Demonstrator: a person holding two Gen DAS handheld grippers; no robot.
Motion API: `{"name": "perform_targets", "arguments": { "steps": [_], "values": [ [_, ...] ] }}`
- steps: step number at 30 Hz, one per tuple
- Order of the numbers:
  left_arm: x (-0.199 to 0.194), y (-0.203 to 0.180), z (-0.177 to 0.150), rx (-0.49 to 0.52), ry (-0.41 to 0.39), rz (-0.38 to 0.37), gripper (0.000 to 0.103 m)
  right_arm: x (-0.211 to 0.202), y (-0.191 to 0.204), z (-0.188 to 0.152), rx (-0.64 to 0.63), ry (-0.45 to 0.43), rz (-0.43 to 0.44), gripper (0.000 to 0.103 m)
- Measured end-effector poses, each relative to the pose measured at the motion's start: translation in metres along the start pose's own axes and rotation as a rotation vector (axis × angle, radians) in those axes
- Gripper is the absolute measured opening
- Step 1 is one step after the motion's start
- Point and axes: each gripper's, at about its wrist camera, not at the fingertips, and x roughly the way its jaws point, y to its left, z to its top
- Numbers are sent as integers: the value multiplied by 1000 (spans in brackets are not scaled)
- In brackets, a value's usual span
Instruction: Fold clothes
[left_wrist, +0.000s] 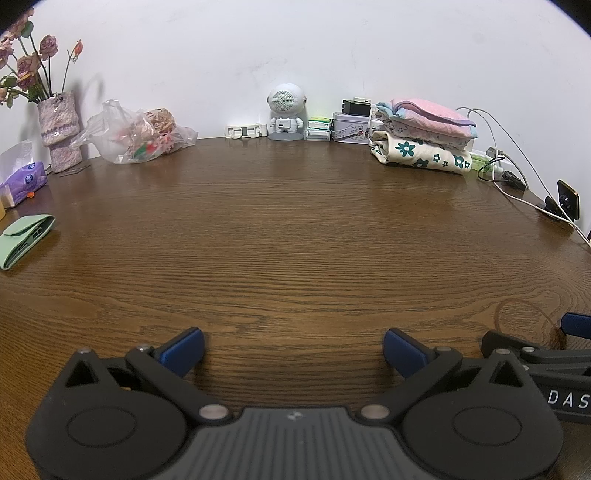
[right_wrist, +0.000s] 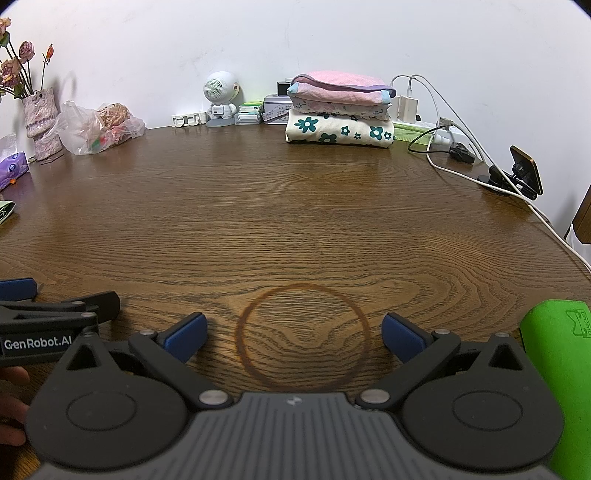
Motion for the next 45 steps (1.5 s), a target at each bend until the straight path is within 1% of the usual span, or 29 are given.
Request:
{"name": "perform_targets", "arguments": {
  "steps": [25, 26, 28, 29, 30, 31, 33, 34, 36, 38, 39, 40, 41, 42, 43, 44, 45],
  "values": [
    [2, 0, 2, 5, 6, -3, 103, -1, 0, 0, -1, 0, 0, 102],
    [2, 1, 4, 8, 12, -9, 103, -1, 0, 1, -1, 0, 0, 103],
    [6, 3, 12, 10, 35, -49, 103, -1, -2, 6, -20, 47, 25, 103],
    [8, 6, 19, 3, 32, -94, 101, -1, -3, 10, -32, 75, 40, 103],
    [8, 8, 27, -2, 5, -119, 99, -2, -7, 18, -39, 117, 77, 103],
    [8, 9, 36, -5, -23, -143, 99, -4, -13, 28, -23, 133, 119, 103],
    [8, 4, 65, 39, -102, -154, 100, -15, -33, 54, -14, 65, 190, 103],
    [10, -2, 80, 75, -127, -179, 100, -21, -43, 68, -14, 24, 225, 103],
    [25, -14, 115, 142, -187, -285, 103, -22, -65, 101, -78, -73, 271, 103],
    [54, -25, 148, 174, -231, -397, 103, 2, -89, 141, -141, -152, 254, 103],
    [70, -31, 162, 164, -238, -401, 103, 20, -101, 160, -159, -173, 208, 103],
    [86, -40, 175, 152, -239, -386, 103, 46, -114, 180, -163, -162, 136, 103],
    [106, -49, 190, 141, -225, -362, 103, 73, -127, 199, -145, -130, 90, 103],
    [124, -59, 199, 158, -201, -359, 103, 96, -140, 215, -110, -99, 92, 101],
    [141, -68, 208, 176, -175, -359, 102, 118, -152, 227, -70, -75, 119, 99],
    [160, -78, 216, 209, -143, -374, 102, 139, -162, 238, -37, -48, 151, 96],
    [178, -88, 222, 239, -112, -385, 96, 156, -165, 245, -31, -35, 165, 88]
  ]
}}
